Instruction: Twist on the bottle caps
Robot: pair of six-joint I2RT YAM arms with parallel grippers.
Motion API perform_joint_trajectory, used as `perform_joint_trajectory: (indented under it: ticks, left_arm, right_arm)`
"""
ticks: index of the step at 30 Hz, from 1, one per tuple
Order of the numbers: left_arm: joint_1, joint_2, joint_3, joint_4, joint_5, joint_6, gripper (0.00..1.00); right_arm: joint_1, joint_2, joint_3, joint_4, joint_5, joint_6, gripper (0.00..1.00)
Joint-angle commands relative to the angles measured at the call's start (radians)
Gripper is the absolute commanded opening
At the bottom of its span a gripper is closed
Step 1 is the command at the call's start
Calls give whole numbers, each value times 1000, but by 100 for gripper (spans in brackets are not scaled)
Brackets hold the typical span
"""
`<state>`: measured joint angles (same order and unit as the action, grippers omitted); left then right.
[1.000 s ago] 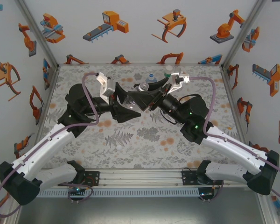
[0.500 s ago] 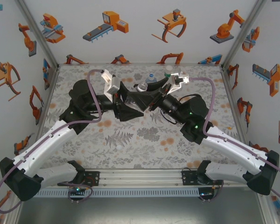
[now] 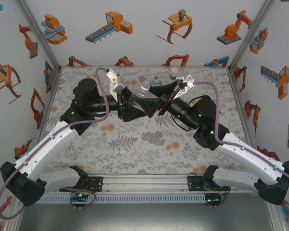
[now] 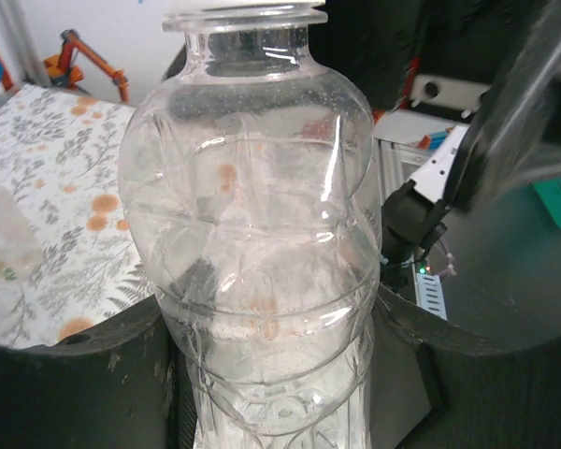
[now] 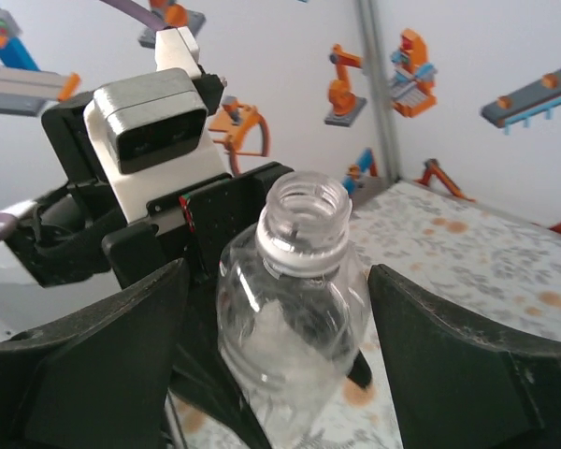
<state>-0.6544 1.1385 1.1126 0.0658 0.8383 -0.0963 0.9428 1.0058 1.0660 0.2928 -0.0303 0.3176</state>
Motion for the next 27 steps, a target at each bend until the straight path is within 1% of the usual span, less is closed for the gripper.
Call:
perform_joint_trajectory:
  ticks: [1,6,10,14,18,20,22,24,27]
  left_arm:
    - [35,4,38,-15,14,11,0]
    - [124,20,43,-38,76,28,0]
    - [222,34,38,-17,126,4,0]
    - [321,33,18,18,130,-8,0]
    - [410,11,-34,46,63,18,0]
    - [441,0,-62,35,9,42,0]
    - [471,-12,-80,22,-13,70,0]
    - [487,-27,-90,-15,-52,108,0]
    - [497,-53,-121,-35,-125,155,0]
  right_arm:
    - [2,-56,44,-122,85,-133,71]
    - [1,-73,42,-226,148,-193,69]
    - [1,-46,27,-312,120,-238,65]
    - [1,27,13,-411,105,-249,61]
    - [3,137,7,-491,78,-195,58]
    - [6,188,-2,-501,67,-146,56]
    - [14,244,-16,-493,68,-85,52]
    - [28,299,-9,-513,96,-19,49]
    - [71,378,10,-542,115,6,47]
